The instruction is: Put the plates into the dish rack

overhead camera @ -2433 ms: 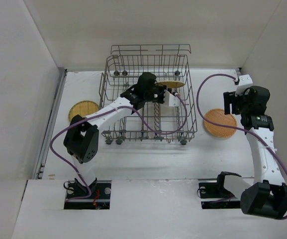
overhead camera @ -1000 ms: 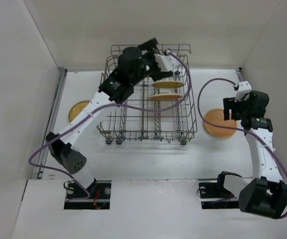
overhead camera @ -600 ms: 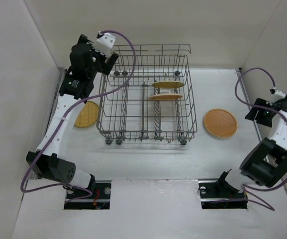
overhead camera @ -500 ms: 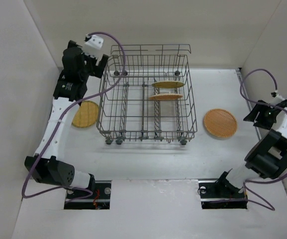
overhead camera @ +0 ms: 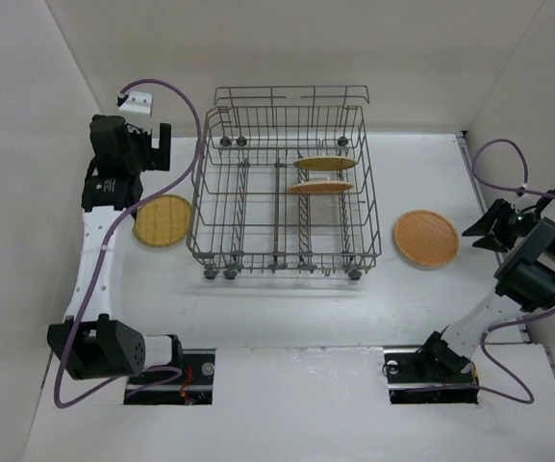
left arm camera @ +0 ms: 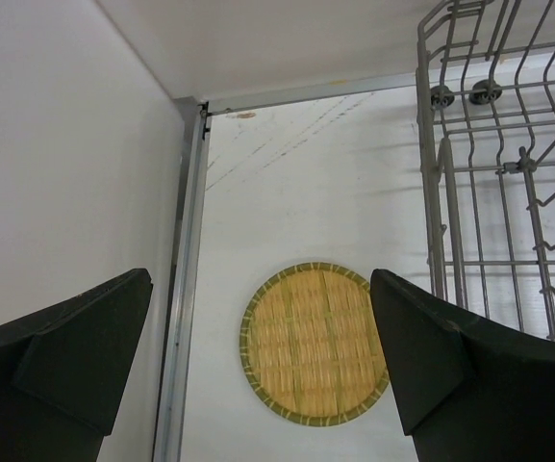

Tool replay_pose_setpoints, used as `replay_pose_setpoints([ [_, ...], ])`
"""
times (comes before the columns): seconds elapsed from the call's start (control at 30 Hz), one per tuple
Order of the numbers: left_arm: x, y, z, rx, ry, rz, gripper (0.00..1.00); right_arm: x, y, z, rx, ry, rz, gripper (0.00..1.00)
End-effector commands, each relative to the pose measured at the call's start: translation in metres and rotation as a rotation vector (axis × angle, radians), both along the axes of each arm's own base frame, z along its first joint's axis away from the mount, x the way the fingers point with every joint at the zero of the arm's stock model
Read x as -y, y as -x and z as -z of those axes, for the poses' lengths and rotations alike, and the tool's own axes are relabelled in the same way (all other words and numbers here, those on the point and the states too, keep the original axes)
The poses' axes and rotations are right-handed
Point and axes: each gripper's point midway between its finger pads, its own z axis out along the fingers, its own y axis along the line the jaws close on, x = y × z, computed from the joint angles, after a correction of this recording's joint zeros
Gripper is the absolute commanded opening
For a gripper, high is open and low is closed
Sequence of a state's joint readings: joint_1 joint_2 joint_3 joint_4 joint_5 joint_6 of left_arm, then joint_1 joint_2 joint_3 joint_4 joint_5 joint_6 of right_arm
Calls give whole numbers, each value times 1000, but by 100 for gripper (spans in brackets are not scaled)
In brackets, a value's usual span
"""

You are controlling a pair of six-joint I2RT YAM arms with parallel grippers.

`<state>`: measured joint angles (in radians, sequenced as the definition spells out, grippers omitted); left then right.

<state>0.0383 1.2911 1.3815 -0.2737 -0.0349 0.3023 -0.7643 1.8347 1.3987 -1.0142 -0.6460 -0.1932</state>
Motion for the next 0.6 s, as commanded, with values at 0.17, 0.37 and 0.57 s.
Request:
replay_pose_setpoints([
  [0.17,0,0,-33,90,45,3,100,13,-18,13,-47,-14,-24,51],
  [0.37,0,-7,-35,96,42,2,100,-2,-19,32,-117,-37,-87,50],
  [0.57,5,-13,-34,98,42,12,100,-3,-23,40,-165,-46,-71,50],
])
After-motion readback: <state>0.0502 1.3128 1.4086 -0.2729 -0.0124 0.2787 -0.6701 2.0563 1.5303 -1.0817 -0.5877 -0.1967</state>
